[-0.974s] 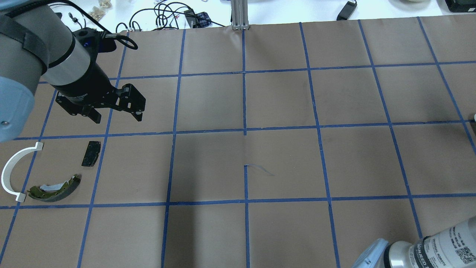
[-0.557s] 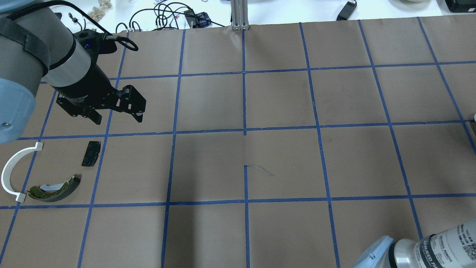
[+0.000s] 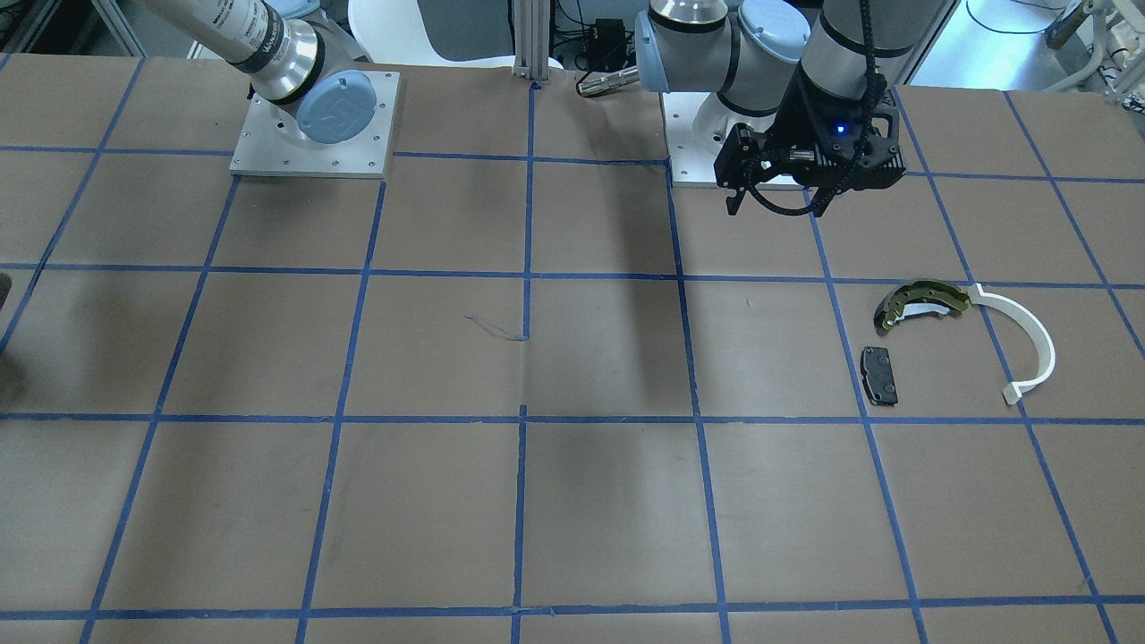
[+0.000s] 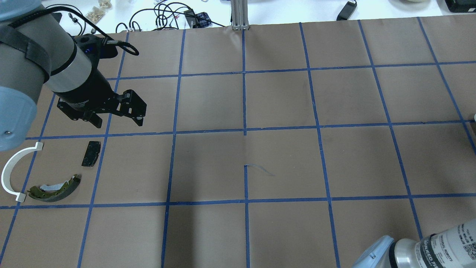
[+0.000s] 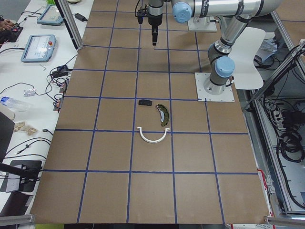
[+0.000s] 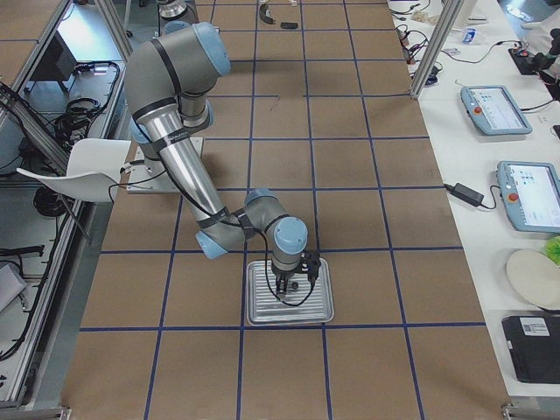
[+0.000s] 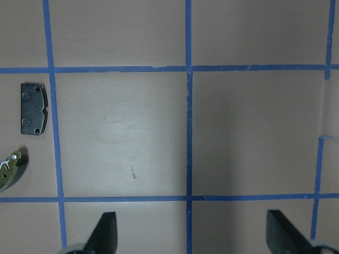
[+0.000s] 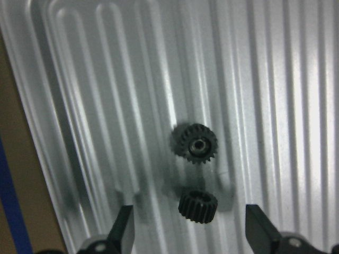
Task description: Place bearing gear from tray to pile
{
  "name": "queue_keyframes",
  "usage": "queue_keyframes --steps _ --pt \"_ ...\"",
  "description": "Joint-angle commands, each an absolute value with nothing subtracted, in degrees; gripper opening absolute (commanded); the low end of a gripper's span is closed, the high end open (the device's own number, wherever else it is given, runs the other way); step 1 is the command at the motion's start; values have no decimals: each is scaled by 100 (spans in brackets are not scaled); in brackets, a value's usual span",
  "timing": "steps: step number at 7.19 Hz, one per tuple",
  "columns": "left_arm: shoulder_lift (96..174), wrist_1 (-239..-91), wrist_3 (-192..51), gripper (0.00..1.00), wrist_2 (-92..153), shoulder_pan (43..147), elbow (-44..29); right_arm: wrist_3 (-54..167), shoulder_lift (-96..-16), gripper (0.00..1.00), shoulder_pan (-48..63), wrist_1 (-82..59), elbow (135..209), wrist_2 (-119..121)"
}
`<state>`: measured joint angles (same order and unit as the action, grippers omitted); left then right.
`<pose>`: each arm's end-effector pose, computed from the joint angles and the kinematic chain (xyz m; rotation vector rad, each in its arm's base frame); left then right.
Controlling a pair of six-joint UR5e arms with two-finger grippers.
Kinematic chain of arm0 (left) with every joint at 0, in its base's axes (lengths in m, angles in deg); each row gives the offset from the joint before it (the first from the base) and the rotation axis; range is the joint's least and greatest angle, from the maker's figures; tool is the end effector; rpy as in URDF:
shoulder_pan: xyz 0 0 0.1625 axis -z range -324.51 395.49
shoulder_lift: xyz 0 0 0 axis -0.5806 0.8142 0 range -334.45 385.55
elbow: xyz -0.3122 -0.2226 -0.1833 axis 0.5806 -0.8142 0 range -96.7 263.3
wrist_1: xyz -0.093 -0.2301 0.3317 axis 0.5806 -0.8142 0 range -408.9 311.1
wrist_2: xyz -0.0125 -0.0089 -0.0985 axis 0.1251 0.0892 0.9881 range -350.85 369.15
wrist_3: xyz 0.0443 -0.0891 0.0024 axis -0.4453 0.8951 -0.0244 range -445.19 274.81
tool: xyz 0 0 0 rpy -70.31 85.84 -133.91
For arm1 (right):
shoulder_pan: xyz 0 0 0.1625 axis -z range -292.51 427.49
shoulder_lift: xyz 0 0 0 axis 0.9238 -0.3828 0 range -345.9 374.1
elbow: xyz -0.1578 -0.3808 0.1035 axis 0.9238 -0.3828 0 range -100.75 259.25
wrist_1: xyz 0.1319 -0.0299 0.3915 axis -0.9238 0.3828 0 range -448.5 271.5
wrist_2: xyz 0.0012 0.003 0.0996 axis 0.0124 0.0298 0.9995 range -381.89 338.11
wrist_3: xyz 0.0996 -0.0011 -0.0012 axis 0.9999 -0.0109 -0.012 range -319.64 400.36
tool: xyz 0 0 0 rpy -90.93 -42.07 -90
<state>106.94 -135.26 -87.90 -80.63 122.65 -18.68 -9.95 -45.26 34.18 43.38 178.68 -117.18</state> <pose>-0.1123 -0.4342 0.4606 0.0036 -3.1380 0.0081 -0.4495 -0.4439 0.1797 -0.1724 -3.0553 -0.0848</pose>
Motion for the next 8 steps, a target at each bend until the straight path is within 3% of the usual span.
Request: queue_keyframes --steps 1,3,4,5,8 --pt "10685 -13460 -8782 100 -8059 12268 -1892 -991 -4522 54 3418 4325 17865 -11708" --pt "10668 -13355 -8782 100 -8059 12268 -1962 -1000 -4522 22 3418 4316 17839 -11699" --pt "10659 -13337 -8791 100 -8050 12268 -1962 -1000 -4531 12 3418 4307 17830 -11690" --pt "10624 -13354 -8791 100 -8067 12268 -1971 -1000 -4540 7 3418 4281 17830 -11699" --pt "10624 -13310 -8791 100 -8050 12250 -1971 -791 -4950 8 3288 4001 17865 -11699"
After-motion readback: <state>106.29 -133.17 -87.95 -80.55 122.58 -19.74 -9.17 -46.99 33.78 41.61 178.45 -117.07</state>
